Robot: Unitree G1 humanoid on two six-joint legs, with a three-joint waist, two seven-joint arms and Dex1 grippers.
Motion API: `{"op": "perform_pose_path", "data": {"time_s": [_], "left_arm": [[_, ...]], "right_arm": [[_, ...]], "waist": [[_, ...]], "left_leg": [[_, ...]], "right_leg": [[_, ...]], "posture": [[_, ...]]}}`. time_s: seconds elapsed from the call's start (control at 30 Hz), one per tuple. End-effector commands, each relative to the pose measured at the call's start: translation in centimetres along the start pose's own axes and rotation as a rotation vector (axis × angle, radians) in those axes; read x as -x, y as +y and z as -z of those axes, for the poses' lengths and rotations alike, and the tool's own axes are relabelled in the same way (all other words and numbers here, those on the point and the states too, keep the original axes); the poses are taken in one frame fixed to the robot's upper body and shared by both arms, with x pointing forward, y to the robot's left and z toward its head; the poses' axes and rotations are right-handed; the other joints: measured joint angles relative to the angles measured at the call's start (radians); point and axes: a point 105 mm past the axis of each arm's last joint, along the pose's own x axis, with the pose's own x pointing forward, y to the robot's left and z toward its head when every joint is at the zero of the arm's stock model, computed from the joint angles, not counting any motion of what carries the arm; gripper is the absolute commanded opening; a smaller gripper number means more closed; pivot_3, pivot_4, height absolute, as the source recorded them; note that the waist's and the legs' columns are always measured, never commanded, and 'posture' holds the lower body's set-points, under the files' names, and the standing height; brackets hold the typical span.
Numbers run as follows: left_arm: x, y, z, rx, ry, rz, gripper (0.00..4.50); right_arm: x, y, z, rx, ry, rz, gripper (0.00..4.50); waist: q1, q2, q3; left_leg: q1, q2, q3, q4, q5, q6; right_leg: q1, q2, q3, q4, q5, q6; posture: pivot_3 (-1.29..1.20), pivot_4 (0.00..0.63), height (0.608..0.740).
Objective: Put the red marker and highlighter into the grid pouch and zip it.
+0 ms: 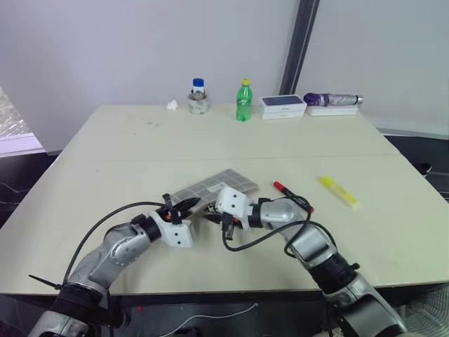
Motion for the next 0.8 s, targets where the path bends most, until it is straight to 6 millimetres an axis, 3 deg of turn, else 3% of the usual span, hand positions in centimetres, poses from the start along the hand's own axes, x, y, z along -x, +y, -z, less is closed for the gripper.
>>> {"op": "perform_pose_path", "data": {"time_s": [0.03, 0.1, 0.23, 0.47, 0.6, 0.8], "left_arm": [[0.1, 1.7, 0.0, -0.016, 0.000, -0.072, 0.00], [0.3, 1.9, 0.1, -0.023, 0.007, -0.084, 0.00], [0.6, 2.1, 0.5, -0.030, 0.019, -0.097, 0.00], [0.9, 2.3, 0.9, -0.050, 0.021, -0.112, 0.00], [0.8, 2.7, 1.1, -0.037, 0.029, -0.135, 0.00], [0.4, 2.6, 0.8, -0.037, 0.014, -0.131, 0.00]], "right_arm": [[3.5, -1.4, -0.3, 0.011, -0.031, 0.119, 2.55], [5.2, -0.9, -0.1, -0.019, -0.045, 0.139, 3.55], [8.9, -0.6, 0.7, -0.116, -0.094, 0.275, 3.55], [16.7, -6.4, 3.2, -0.119, -0.058, 0.825, 3.55], [17.9, -7.8, 4.8, -0.109, 0.028, 0.918, 3.55], [22.7, -11.7, 9.8, -0.278, 0.202, 1.131, 3.55]], "waist": [[0.006, 0.000, 0.000], [0.008, 0.000, 0.000], [-0.003, 0.000, 0.000], [-0.002, 0.000, 0.000], [-0.002, 0.000, 0.000], [0.002, 0.000, 0.000]], "left_leg": [[0.000, 0.000, 0.000, 0.000, 0.000, 0.000], [-0.001, 0.000, 0.000, 0.001, 0.000, 0.000], [-0.001, 0.000, 0.000, 0.000, 0.000, 0.000], [0.000, 0.001, 0.000, 0.000, 0.000, 0.000], [0.000, 0.000, 0.001, 0.000, 0.000, 0.000], [0.000, 0.000, 0.006, 0.000, 0.000, 0.000]], "right_leg": [[0.000, 0.000, 0.000, 0.000, 0.000, 0.000], [0.001, -0.001, 0.000, -0.001, 0.000, 0.000], [0.000, 0.001, 0.000, -0.001, 0.000, 0.000], [0.000, 0.001, 0.001, 0.000, 0.000, 0.000], [0.000, 0.000, 0.001, 0.000, 0.000, 0.000], [0.000, 0.000, 0.002, 0.000, 0.000, 0.000]], "posture": [[0.00, 0.150, 0.740], [0.00, 0.150, 0.740], [0.00, 0.150, 0.740], [0.00, 0.150, 0.740], [0.00, 0.150, 0.740], [0.00, 0.150, 0.740]]}}
